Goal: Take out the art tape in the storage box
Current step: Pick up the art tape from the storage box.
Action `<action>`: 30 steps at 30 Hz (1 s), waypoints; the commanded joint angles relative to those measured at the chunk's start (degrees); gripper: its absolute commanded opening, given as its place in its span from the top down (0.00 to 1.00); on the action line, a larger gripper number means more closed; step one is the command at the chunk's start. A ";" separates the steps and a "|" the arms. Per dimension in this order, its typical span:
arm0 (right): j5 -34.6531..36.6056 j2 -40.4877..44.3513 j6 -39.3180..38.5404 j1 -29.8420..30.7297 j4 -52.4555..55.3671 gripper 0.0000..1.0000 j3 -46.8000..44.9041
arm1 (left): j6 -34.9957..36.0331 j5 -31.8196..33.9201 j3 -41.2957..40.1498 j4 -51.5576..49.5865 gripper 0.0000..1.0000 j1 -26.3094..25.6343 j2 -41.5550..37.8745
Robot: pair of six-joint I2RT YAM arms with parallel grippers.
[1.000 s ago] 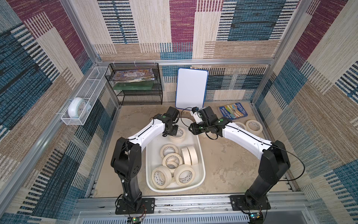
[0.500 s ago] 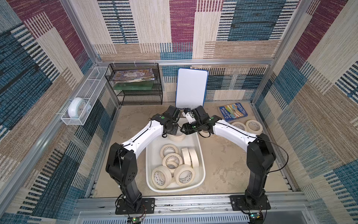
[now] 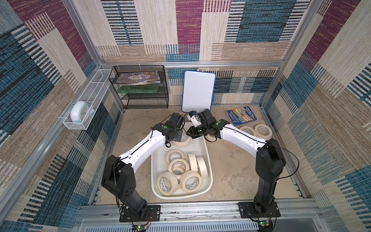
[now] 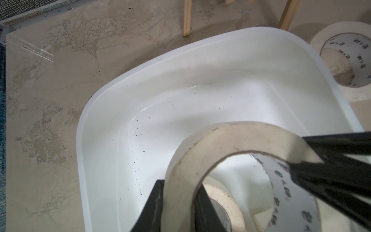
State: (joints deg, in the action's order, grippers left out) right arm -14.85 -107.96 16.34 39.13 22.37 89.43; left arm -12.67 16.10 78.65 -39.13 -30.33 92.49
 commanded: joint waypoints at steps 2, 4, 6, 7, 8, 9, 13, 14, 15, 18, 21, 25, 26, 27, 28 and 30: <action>2.43 -0.54 -0.25 -0.18 1.54 0.95 0.09 | 0.00 -1.42 0.27 3.51 0.80 -0.35 -0.73; 2.69 -0.46 -0.04 -0.20 1.48 1.00 -0.14 | -0.17 -1.68 0.27 3.56 0.79 -0.49 -0.53; 2.96 -0.32 0.10 -0.15 1.42 1.00 -0.40 | -0.24 -1.60 0.23 3.79 0.79 -0.74 -0.56; 2.90 -0.23 0.28 -0.14 1.25 1.00 -0.50 | -0.25 -1.66 0.11 4.10 0.79 -0.83 -0.58; 2.88 -0.12 0.37 -0.20 1.06 1.00 -0.57 | -0.24 -1.75 0.10 4.24 0.78 -0.96 -0.56; 3.13 -0.06 0.45 -0.20 1.01 1.00 -0.66 | -0.16 -1.85 0.18 4.29 0.75 -1.05 -0.48; 5.62 0.93 0.54 -0.36 1.09 1.00 -0.51 | -0.07 -2.62 -0.63 5.12 0.63 -1.14 -1.31; 6.32 1.21 0.44 -0.40 1.18 1.00 -0.56 | 0.03 -2.97 -1.14 5.76 0.59 -1.14 -1.85; 6.94 1.42 0.62 -0.59 1.30 1.00 -0.45 | 0.04 -3.27 -1.57 6.31 0.54 -1.14 -2.38; 7.60 1.87 0.58 -1.00 1.76 1.00 -0.23 | -0.08 -4.65 -3.24 8.85 0.35 -1.14 -4.20; 8.79 3.06 0.19 -2.03 3.12 1.00 -0.24 | -0.42 -4.63 -4.01 9.43 0.24 -1.14 -6.00; 12.19 9.41 0.79 -5.43 4.99 1.00 -2.95 | -0.15 -3.39 -5.63 9.86 0.21 -1.14 -9.40; 13.73 11.36 1.22 -6.29 5.45 1.00 -4.20 | -0.07 -3.27 -5.97 9.87 0.21 -1.14 -10.26; 15.48 13.66 1.42 -7.56 5.82 1.00 -5.58 | 0.01 -3.27 -6.41 9.96 0.21 -1.12 -11.07; 16.46 16.29 1.30 -8.96 6.39 1.00 -6.85 | 0.06 -3.35 -6.58 9.89 0.21 -1.14 -11.83; 17.41 20.39 1.24 -12.28 8.09 1.00 -9.17 | 0.03 -3.79 -6.85 9.93 0.20 -1.13 -13.05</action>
State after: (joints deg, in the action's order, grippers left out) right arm -1.19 -90.89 17.02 29.28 28.53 81.87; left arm -12.86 12.23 72.03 -30.57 -31.51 80.66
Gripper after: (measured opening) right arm 0.176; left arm 0.796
